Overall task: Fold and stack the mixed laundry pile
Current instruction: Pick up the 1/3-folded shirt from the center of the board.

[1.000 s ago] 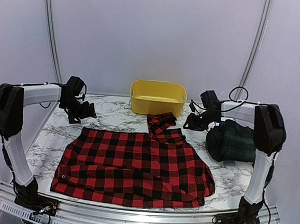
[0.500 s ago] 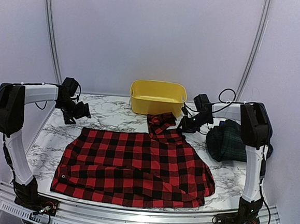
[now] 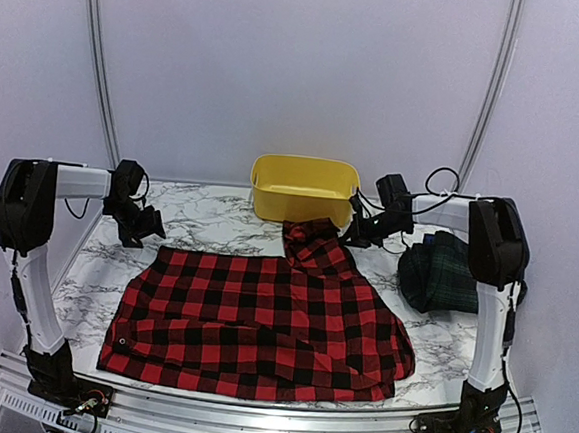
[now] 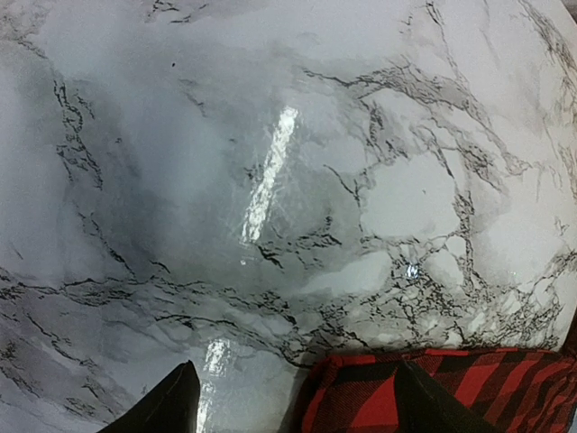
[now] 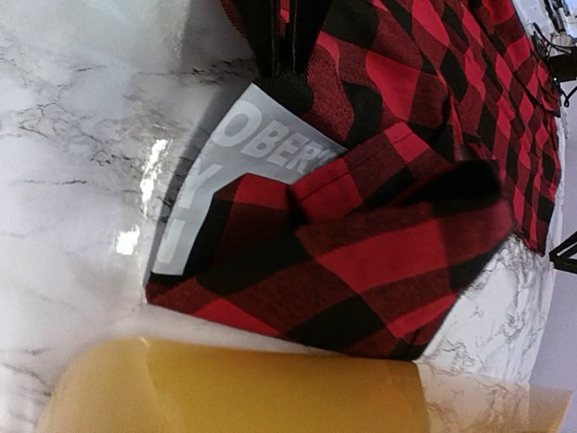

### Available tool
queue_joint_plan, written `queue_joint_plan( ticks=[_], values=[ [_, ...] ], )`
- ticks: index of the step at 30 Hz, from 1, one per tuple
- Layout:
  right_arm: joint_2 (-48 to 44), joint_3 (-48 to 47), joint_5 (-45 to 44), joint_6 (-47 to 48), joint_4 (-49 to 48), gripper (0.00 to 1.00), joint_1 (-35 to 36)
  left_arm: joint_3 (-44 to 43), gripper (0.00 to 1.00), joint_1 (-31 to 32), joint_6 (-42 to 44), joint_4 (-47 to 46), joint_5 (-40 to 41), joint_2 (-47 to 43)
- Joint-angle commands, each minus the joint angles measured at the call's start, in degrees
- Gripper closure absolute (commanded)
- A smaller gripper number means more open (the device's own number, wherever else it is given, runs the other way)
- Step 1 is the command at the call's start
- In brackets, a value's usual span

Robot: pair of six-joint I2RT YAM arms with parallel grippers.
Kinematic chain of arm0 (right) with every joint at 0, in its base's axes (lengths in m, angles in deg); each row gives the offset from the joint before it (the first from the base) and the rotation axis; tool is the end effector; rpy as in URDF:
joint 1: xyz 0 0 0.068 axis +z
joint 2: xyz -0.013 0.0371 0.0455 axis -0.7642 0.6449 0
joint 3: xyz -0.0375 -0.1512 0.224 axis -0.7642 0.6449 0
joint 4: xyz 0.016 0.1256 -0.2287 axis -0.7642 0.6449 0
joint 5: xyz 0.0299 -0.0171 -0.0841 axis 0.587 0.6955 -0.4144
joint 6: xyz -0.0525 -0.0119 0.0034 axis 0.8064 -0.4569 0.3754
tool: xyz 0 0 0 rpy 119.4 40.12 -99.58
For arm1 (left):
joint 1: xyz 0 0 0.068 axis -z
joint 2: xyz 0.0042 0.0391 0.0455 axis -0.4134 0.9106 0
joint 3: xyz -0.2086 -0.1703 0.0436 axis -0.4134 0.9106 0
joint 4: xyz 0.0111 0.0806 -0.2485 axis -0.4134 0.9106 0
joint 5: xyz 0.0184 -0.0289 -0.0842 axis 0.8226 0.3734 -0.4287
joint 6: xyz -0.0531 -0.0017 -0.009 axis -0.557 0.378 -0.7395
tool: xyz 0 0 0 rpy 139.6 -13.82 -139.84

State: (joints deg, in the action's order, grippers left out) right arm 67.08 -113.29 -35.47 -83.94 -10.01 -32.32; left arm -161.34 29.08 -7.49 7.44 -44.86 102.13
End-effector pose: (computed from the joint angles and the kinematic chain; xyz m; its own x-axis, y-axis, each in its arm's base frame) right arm 0.4387 0.1571 0.1588 -0.9073 -0.0772 -0.4133 -0.3114 0.7838 0.5372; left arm 0.3996 -0.0388 0.1713 -0.8695 -0.3666 -0.3310 -0.2557 0.9075 -0.3334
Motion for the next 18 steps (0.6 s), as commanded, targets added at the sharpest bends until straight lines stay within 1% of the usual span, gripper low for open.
queue_joint_plan(
  ticks=[1,4,6,9,14,15,18],
  values=[
    [-3.6,-4.3,1.5,-0.9,-1.7,1.00,0.4,-2.5,0.33,-1.0,3.4,1.7,-2.0,2.4],
    [-3.7,-4.3,1.3,-0.8,-1.1,1.00,0.4,-4.0,0.45,-1.0,5.6,1.7,-3.2,4.4],
    [-3.9,-4.2,1.1,-0.7,-0.9,1.00,0.4,-4.7,0.51,-1.0,7.0,1.7,-4.8,5.6],
    [-3.9,-4.1,1.1,-0.9,-0.8,1.00,0.4,-4.7,0.57,-1.0,8.6,1.7,-6.8,6.5],
    [-4.0,-3.6,1.2,-1.0,-0.5,1.00,0.4,-3.3,0.58,-0.8,9.0,1.6,-9.5,6.5],
    [-4.0,-3.4,1.2,-1.1,-0.6,1.00,0.5,-3.2,0.60,-0.7,9.0,1.5,-9.8,6.5],
    [-3.9,-3.0,0.8,-1.1,-0.7,1.00,0.4,-3.1,0.69,-0.7,8.9,1.1,-10.6,6.5]
  ],
)
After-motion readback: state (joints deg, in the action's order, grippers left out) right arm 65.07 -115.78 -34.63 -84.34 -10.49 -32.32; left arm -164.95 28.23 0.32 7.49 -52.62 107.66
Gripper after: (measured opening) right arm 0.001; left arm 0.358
